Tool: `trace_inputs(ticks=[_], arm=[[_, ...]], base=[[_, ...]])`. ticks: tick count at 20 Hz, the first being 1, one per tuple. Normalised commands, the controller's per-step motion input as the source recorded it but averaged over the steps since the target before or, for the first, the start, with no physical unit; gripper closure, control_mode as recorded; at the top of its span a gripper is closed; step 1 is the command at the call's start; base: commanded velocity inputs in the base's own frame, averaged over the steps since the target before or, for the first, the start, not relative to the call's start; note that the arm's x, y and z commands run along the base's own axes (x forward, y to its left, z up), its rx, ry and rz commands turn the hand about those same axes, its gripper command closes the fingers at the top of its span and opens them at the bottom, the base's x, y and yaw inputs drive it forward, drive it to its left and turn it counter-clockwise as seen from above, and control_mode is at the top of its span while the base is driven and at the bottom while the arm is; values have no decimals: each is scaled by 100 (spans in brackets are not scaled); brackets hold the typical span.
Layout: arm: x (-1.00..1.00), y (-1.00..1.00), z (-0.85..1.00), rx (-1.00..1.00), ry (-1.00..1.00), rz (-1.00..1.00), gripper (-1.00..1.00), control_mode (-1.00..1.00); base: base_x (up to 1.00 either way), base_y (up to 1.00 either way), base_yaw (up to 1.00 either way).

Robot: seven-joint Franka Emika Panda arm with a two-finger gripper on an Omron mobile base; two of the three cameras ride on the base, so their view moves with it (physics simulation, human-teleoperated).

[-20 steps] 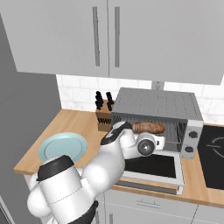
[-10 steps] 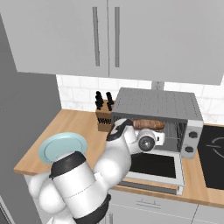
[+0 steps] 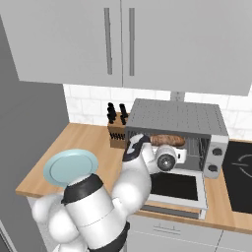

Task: Pick up the kebab skewer and baguette bread, and place them inside the toaster oven. Close the toaster oven door and start by setting the timer.

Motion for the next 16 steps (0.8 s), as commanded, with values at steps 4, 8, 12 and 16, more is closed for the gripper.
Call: trace_inputs(ticks=[4, 8, 12, 16], arm=[[-90, -44, 0, 0, 0, -1, -100, -100], [-100, -51, 1, 0, 0, -3, -100, -100], [-100, -67, 0, 0, 0, -2, -100, -100], [-100, -63, -3, 0, 3, 0, -100, -100]], base=[[0, 0, 0], [0, 0, 0], [0, 0, 0], [0, 0, 0]])
